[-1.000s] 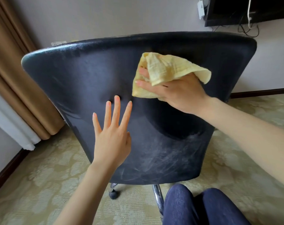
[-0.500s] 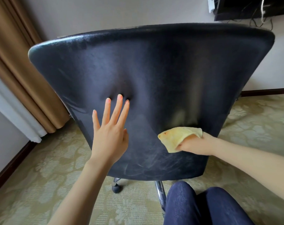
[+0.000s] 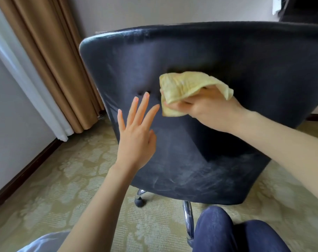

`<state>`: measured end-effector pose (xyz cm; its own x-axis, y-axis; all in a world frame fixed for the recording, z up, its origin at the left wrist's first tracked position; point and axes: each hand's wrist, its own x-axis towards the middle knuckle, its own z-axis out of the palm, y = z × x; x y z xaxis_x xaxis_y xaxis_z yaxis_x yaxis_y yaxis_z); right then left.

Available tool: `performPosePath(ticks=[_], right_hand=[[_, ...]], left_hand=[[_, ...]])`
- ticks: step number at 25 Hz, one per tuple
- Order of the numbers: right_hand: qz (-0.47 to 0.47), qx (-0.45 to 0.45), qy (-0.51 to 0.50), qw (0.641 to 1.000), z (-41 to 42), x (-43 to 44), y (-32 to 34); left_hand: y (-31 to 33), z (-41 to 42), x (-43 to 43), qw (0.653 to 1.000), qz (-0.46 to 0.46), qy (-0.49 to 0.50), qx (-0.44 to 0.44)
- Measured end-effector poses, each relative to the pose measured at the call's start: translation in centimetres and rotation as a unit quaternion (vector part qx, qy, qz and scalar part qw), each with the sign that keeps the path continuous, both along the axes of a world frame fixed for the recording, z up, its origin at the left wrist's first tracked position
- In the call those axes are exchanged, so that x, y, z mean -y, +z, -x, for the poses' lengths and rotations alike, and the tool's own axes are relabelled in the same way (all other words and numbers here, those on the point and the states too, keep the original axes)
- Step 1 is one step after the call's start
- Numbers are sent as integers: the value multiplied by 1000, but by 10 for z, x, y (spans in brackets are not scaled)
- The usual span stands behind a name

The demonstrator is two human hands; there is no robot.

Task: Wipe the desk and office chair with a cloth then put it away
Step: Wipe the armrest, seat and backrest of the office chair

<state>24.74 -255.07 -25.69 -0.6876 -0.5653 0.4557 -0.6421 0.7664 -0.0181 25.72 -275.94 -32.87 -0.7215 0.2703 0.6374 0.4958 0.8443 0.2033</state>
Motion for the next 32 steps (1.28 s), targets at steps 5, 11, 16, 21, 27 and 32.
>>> performPosePath(ticks=[5,11,16,21,27,32], right_hand=[[87,-81,28,992,23,54,-3],[175,183,50,966,22,41,-89],[70,272,4,960,6,-10,-124],[-24,257,-45,965,4,-54,-115],[136,109,-3,985,8,-14,-50],[-52,-294,59,952,35,63,2]], left_hand=[[2,8,17,992,-65,89,59],[-7,7,26,987,-14,113,117],[-11,9,26,987,22,108,121],[-21,12,22,985,32,85,144],[-30,16,20,985,37,68,156],[-31,14,20,984,34,50,165]])
